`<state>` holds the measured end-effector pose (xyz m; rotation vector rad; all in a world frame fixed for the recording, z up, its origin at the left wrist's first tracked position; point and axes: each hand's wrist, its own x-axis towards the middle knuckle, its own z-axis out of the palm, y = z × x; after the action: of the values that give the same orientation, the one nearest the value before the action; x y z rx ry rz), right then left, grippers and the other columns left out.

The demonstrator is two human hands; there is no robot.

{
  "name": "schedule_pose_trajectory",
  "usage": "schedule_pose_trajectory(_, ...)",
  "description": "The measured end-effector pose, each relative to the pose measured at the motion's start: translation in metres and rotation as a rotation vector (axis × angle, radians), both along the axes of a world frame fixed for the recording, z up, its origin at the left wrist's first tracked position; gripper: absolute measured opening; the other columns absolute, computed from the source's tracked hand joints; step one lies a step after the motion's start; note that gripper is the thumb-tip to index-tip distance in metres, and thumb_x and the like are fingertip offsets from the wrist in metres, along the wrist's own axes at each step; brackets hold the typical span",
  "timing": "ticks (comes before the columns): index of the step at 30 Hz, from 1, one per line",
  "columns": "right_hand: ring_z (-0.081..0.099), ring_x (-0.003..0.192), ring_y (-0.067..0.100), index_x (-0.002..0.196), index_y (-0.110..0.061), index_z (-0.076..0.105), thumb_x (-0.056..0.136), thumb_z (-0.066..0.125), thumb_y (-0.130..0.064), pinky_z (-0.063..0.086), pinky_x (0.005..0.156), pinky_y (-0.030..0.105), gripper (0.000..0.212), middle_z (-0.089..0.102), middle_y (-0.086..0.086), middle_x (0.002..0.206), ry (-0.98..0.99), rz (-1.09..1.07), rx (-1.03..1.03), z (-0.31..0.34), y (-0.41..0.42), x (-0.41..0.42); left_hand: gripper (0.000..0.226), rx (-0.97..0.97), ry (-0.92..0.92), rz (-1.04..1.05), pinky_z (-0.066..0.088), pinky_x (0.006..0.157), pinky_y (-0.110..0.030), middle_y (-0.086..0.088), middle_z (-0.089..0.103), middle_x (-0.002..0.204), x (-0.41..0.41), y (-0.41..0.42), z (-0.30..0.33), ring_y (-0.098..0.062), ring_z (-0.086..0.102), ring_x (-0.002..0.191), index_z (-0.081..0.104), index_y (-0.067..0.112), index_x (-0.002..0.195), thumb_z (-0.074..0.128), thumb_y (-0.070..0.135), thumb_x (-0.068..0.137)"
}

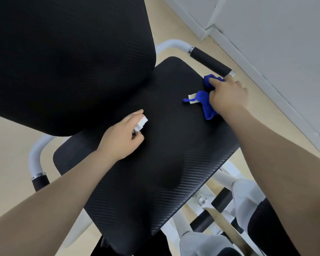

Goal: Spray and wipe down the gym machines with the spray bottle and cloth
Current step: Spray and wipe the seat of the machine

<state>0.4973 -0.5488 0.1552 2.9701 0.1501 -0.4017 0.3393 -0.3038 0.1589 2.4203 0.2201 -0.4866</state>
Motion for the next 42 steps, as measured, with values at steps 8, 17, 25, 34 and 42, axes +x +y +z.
schedule_pose_trajectory(8,0.057,0.07,0.03,0.108,-0.031,0.066,0.071,0.052,-0.027,0.042,0.061,0.034,0.039,0.061,0.009,0.093,0.086,0.554,0.203,0.01,0.011,-0.118,0.055,0.006,0.073,-0.108,0.044,0.07,-0.027,0.024,0.032,0.147,-0.02,-0.019,0.009,-0.011,0.052,0.072,0.042,0.027,0.137,0.051,0.014,0.084)
schedule_pose_trajectory(17,0.047,0.1,0.035,0.129,-0.025,0.044,0.089,0.044,-0.021,0.035,0.078,0.04,0.041,0.044,0.012,0.122,-0.005,-0.001,0.124,0.014,-0.012,-0.109,0.042,0.02,0.032,-0.157,0.05,0.078,-0.04,0.022,0.041,0.13,-0.064,0.003,0.025,-0.018,0.058,0.083,0.048,0.027,0.123,0.052,0.013,0.083)
schedule_pose_trajectory(25,0.057,0.073,0.027,0.11,-0.035,0.064,0.065,0.07,-0.033,0.044,0.062,0.034,0.046,0.062,0.004,0.1,0.119,0.509,0.304,0.009,0.109,-0.276,0.05,0.062,0.016,-0.157,0.046,0.083,-0.038,0.0,0.051,0.114,-0.117,0.036,0.041,-0.02,0.054,0.083,0.031,0.026,0.144,0.047,0.022,0.096)
schedule_pose_trajectory(34,0.045,0.1,0.034,0.127,-0.023,0.042,0.089,0.044,-0.017,0.035,0.077,0.04,0.039,0.042,0.013,0.122,-0.029,-0.033,0.055,0.008,0.096,-0.238,0.052,0.103,-0.037,-0.037,0.043,0.077,-0.037,0.005,0.043,0.091,-0.208,0.1,0.035,-0.023,0.048,0.078,0.013,0.038,0.147,0.033,0.029,0.1)
schedule_pose_trajectory(42,0.047,0.099,0.031,0.133,-0.03,0.038,0.092,0.041,-0.025,0.038,0.077,0.037,0.042,0.042,0.007,0.119,0.17,0.361,0.161,0.012,0.197,-0.311,0.043,0.017,0.03,-0.05,0.042,0.078,-0.033,-0.009,0.057,0.106,-0.28,0.158,0.019,-0.028,0.056,0.087,0.037,0.03,0.139,0.044,0.028,0.097)
